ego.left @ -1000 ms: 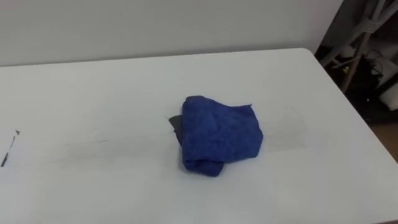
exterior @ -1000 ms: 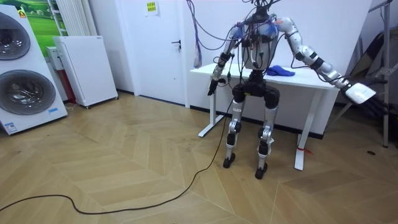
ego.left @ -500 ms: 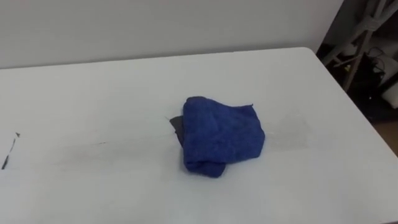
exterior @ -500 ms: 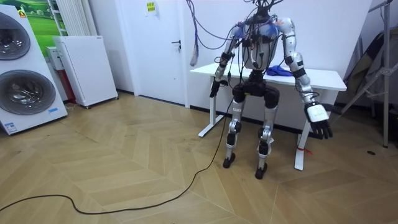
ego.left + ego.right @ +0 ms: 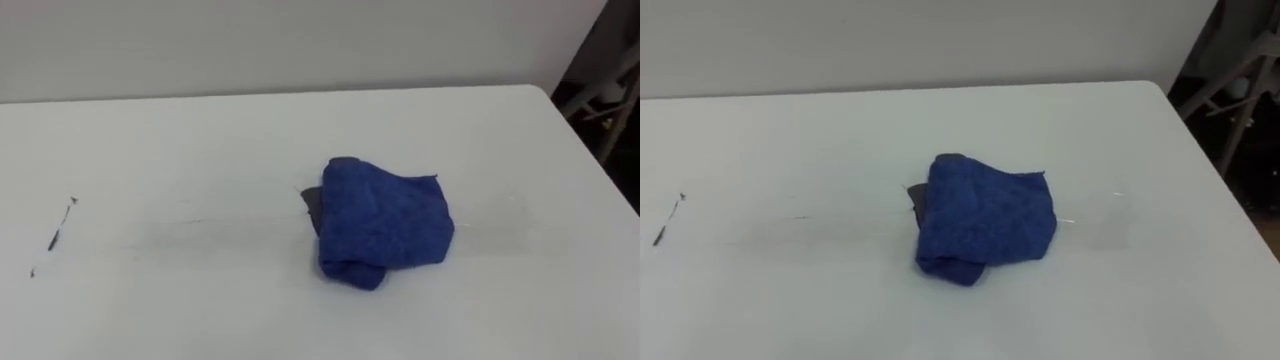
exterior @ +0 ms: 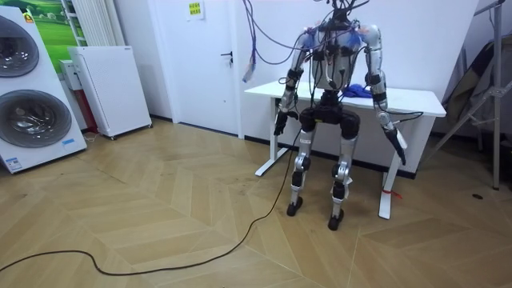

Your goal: Wipe table

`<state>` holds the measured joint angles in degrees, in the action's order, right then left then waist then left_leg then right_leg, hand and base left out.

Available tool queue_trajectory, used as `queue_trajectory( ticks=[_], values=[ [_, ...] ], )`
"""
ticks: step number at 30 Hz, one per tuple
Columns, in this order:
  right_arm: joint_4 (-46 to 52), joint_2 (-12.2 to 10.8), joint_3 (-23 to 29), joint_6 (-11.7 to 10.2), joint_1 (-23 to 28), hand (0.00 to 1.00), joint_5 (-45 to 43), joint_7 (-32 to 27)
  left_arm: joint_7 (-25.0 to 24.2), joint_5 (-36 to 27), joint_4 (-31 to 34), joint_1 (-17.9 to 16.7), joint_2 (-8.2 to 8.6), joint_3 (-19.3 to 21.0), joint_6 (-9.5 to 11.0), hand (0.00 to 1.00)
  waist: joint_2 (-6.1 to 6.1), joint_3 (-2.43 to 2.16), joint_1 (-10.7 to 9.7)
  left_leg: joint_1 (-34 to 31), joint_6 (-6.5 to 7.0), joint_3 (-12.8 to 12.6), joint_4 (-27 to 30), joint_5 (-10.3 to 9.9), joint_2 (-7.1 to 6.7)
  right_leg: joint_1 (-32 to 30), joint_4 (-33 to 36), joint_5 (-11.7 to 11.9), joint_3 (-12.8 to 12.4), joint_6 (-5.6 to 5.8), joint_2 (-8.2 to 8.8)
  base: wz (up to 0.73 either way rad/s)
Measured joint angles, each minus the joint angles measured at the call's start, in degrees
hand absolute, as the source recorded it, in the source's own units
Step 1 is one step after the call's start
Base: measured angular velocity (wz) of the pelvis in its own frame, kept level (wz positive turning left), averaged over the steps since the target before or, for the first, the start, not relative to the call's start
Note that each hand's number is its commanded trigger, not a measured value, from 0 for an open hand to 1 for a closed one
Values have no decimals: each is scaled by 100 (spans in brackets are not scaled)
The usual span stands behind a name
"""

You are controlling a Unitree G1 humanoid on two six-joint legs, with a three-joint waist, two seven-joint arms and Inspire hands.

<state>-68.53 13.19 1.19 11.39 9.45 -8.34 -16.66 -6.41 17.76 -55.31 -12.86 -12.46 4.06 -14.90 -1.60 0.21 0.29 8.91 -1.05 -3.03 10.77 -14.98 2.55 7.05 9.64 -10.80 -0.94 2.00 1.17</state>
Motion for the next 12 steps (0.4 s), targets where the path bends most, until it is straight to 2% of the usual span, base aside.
queue_trajectory(
  ticks=[6, 10, 12],
  values=[
    [219, -169, -565, -10, -59, 0, -647, 249, 123, 47, 0, -39, 213, -115, 10, 0, -75, 17, 178, -49, 1, 45, 18, 1, -9, 27, -3, -11, 134, 2, 23, 6],
    [222, -267, -905, -10, -105, 0, -829, 454, 124, 49, 2, -49, 243, -336, 2, 0, -77, 11, 184, -122, 1, 80, 81, 1, -19, 24, -4, -16, 283, 6, 49, 10],
    [221, -298, -904, -7, -114, 0, -837, 498, 125, 83, -1, -64, 260, -335, 0, 0, -75, 11, 198, -123, 1, 80, 86, 1, -20, 23, 1, -22, 287, 2, 50, 3]
  ],
)
